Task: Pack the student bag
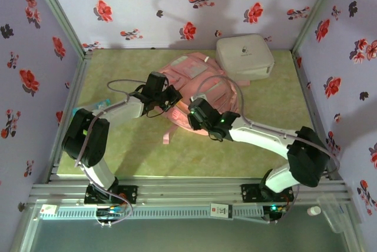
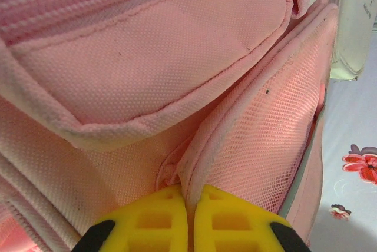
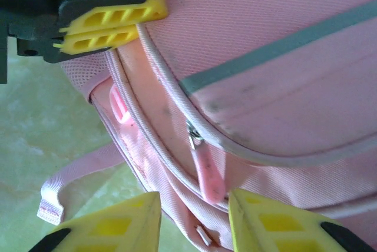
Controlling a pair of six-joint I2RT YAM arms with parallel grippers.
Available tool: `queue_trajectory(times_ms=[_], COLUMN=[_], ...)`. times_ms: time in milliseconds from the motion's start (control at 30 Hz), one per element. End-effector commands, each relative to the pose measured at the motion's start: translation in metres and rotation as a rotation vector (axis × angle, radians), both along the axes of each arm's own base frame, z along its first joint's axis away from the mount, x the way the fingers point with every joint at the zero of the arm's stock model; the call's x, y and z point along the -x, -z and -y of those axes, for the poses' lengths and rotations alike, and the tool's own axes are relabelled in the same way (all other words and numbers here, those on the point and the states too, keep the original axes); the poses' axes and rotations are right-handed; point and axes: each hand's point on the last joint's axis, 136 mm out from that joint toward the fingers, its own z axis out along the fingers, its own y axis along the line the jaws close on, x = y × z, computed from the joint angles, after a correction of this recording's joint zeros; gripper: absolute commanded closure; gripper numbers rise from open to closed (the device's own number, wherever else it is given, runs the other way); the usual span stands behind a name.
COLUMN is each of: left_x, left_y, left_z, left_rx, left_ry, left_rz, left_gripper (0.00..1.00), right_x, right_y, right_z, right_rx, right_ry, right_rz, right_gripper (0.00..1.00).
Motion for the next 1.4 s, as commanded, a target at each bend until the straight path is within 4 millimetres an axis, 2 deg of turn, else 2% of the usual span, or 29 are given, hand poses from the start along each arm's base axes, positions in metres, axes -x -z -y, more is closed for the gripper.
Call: queue_trajectory(times_ms=[0, 200, 567, 700, 833, 933, 1200, 1367], left_x=[-0.005, -0.004, -0.002, -0.001, -0.002, -0.004, -0.011, -0.012], left_y=[-0.028, -0.029, -0.031, -0.032, -0.030, -0.027, -0.015, -0.008], left_z=[0.006, 0.006, 0.005, 0.005, 0.002, -0.001, -0.018, -0.021], left_rx=[0.017, 0.019, 0.020, 0.017, 0.007, -0.002, -0.054, -0.073], left_ry=[0.013, 0.014, 0.016, 0.019, 0.015, 0.009, -0.014, -0.011], left_rz=[0.071, 0.072, 0.076, 0.079, 0.078, 0.074, 0.070, 0.059], left_gripper=[1.00, 1.00, 1.00, 1.00, 1.00, 1.00, 1.00, 1.00], right_x=[-0.010, -0.016, -0.029, -0.030, -0.028, -0.025, -0.012, -0.015], right_y=[0.000, 0.006, 0.018, 0.018, 0.014, 0.013, 0.027, 0.027], right_z=[0.006, -0.003, 0.009, 0.011, 0.018, 0.027, 0.066, 0.088], right_rx=[0.091, 0.107, 0.188, 0.188, 0.178, 0.170, 0.141, 0.127], right_ry=[0.015, 0.005, 0.115, 0.125, 0.139, 0.150, 0.190, 0.235], right_rz=[0.041, 0.033, 0.036, 0.036, 0.041, 0.035, -0.013, -0.022], right_gripper=[0.68, 0.79, 0.77, 0.89, 0.95, 0.97, 1.00, 1.00])
